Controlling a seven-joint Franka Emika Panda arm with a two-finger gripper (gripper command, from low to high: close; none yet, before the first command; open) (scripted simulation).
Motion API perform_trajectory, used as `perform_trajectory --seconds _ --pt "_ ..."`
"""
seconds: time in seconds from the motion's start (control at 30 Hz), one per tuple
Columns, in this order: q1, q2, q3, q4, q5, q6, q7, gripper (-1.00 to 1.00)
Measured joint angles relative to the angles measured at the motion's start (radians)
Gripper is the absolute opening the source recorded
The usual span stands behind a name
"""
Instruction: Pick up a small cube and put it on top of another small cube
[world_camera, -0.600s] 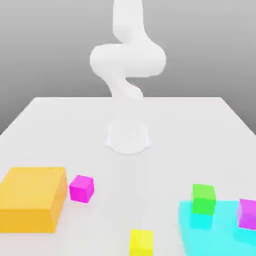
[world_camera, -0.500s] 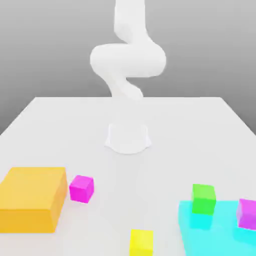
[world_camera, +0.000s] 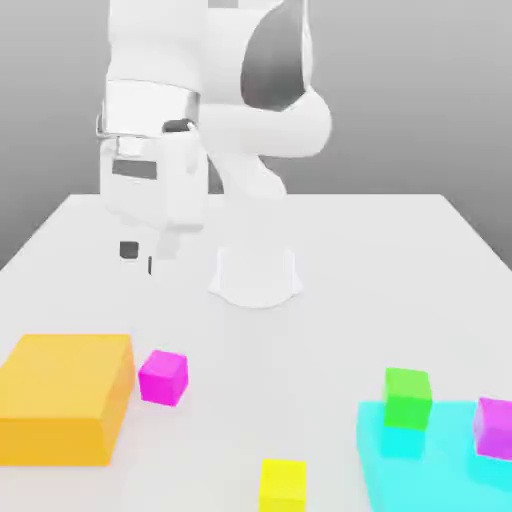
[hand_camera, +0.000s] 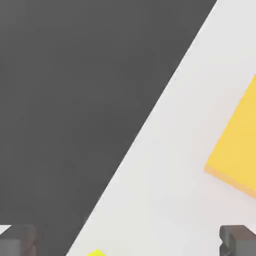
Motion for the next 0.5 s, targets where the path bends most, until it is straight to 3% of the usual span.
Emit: perform_trajectory --seconds 0.33,0.5 --pt "-0.153 0.231 0.017 -0.207 -0.007 0.188 0.442 0.0" --pt "-0.136 0.403 -0.044 -0.196 -0.12 0.329 0.556 0.0"
